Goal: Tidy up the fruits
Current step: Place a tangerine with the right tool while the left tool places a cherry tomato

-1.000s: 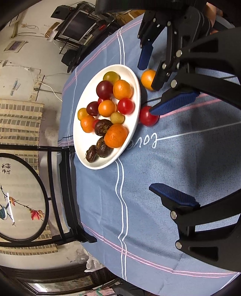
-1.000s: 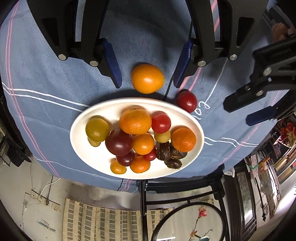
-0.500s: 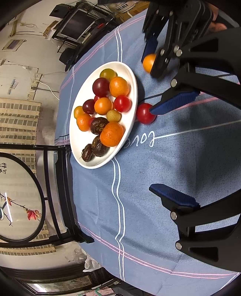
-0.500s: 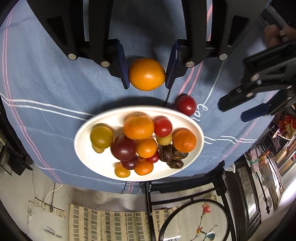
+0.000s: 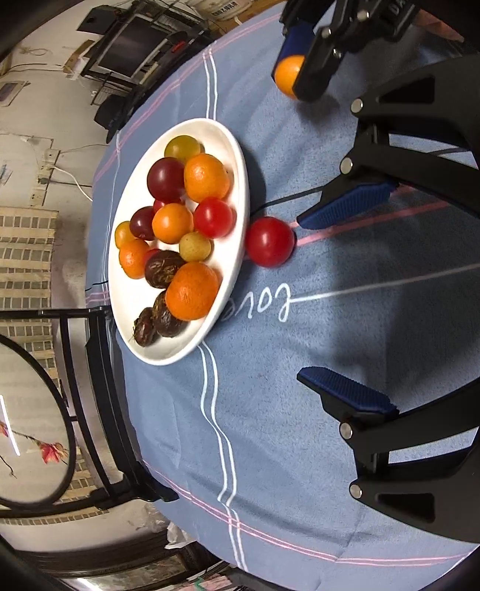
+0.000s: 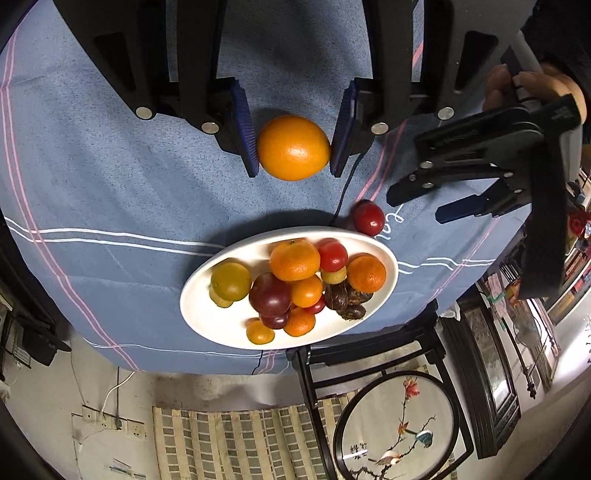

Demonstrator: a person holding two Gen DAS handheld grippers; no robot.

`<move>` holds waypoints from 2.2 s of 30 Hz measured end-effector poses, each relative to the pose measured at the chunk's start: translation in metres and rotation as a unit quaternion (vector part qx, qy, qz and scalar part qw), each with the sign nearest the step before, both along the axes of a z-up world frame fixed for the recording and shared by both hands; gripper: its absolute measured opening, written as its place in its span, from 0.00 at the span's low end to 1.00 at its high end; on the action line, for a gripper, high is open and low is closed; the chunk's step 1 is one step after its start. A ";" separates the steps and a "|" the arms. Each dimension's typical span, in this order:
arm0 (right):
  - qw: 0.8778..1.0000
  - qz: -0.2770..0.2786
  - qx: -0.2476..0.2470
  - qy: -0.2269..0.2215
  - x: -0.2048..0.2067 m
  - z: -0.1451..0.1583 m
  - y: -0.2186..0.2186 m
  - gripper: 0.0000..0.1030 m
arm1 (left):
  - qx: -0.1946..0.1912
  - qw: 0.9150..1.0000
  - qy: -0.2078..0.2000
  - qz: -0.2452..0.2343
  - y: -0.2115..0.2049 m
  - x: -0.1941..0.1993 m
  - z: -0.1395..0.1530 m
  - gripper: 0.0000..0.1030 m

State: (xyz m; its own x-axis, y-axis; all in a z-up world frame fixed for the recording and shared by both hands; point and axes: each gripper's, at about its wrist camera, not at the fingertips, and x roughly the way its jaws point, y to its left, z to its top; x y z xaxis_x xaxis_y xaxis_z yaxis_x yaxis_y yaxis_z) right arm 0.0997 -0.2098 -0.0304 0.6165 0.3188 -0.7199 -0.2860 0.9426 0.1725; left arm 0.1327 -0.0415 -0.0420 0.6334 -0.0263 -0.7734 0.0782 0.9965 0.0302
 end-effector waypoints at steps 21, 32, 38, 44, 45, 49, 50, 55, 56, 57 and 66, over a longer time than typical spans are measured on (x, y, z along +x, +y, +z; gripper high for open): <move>1.000 0.006 0.019 -0.010 -0.006 0.009 -0.003 0.39 | 0.017 0.999 0.026 -0.023 -0.036 0.042 -0.013 0.37; 1.000 0.010 0.012 -0.021 -0.009 0.011 -0.001 0.39 | 0.014 0.999 0.013 -0.026 -0.032 0.018 -0.003 0.31; 0.999 0.014 0.013 -0.029 -0.011 0.013 0.000 0.39 | 0.003 0.999 -0.004 -0.035 -0.029 -0.002 0.011 0.31; 0.999 0.018 0.018 -0.038 -0.012 0.013 0.001 0.39 | -0.006 0.999 -0.018 -0.040 -0.023 -0.014 0.024 0.31; 0.999 0.018 0.019 -0.039 -0.012 0.013 0.001 0.39 | -0.007 0.999 -0.021 -0.040 -0.022 -0.016 0.026 0.31; 0.999 0.011 0.022 -0.048 -0.011 0.017 0.000 0.39 | -0.008 0.999 -0.031 -0.040 -0.016 -0.019 0.038 0.31; 0.998 0.010 0.022 -0.050 -0.011 0.018 0.000 0.39 | -0.008 0.999 -0.035 -0.040 -0.015 -0.020 0.040 0.31; 0.998 0.011 0.012 -0.061 -0.004 0.033 0.003 0.39 | -0.010 0.998 -0.049 -0.039 -0.009 -0.015 0.058 0.30; 0.998 0.013 0.009 -0.063 -0.002 0.036 0.005 0.39 | -0.009 0.998 -0.053 -0.039 -0.009 -0.014 0.061 0.30; 0.998 0.015 0.004 -0.065 0.001 0.039 0.007 0.39 | -0.008 0.998 -0.056 -0.038 -0.009 -0.012 0.064 0.30; 0.996 0.011 -0.010 -0.089 0.041 0.063 0.016 0.39 | -0.008 0.998 -0.066 -0.021 -0.006 0.025 0.077 0.30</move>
